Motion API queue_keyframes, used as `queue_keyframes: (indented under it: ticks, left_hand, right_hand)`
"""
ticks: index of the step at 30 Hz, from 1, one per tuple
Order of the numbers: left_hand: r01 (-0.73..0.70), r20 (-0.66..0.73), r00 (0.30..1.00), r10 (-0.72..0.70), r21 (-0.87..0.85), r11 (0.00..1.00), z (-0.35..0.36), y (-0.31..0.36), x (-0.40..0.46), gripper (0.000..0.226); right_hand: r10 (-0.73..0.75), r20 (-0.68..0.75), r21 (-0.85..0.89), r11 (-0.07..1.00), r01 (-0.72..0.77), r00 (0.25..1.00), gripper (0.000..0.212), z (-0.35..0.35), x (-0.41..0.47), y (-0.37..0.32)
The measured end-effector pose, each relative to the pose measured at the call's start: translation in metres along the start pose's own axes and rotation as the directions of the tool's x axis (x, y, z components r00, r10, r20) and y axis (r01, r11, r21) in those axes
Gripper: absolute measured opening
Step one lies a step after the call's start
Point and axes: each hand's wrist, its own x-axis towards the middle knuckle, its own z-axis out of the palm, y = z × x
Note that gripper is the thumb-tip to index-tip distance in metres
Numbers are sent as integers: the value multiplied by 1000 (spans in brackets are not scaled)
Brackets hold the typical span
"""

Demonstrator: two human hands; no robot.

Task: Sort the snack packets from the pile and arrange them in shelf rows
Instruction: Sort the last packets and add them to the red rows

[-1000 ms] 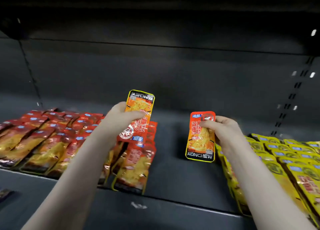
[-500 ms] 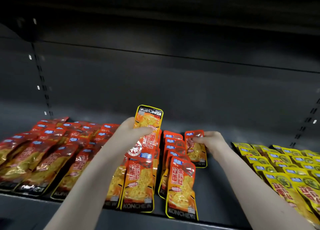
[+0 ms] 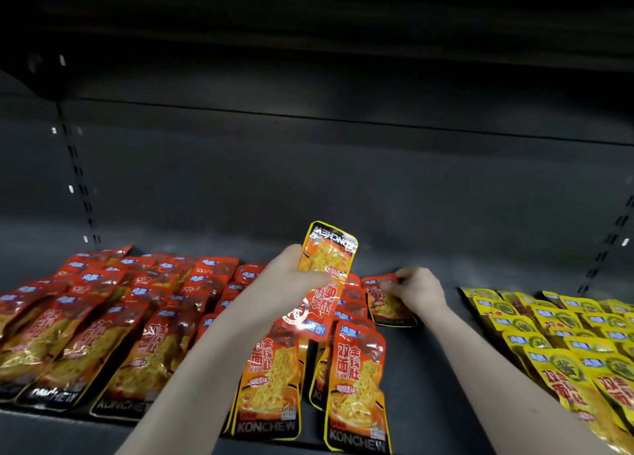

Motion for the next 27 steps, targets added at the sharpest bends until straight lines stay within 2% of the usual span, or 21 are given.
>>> queue_keyframes:
  ticks: [3,11,15,19,27]
  left_hand:
    - [-15,28,1000,13,49,999,8,7,0,21]
    - [-55,116,993,33,187,981,25,16,3,27]
    - [-145,220,972,83,284,948,29,30,10,30]
    - [-181,293,954,59,409,894,38,49,23,37]
    - [-222,452,888,-82,578,785,71,66,60,39]
  right_hand:
    - [11,-21,37,999,-10,1000,48,-1,1,-1]
    - [12,-28,44,999,-11,1000,48,-5,-1,-1]
    - [-52,-108,78,995,60,993,45,-38,3,-9]
    - [-144,-145,-60,989,137,979,40,-86,-4,-2]
    - [-140,-161,-303,949,86,977,24,-133,-19,53]
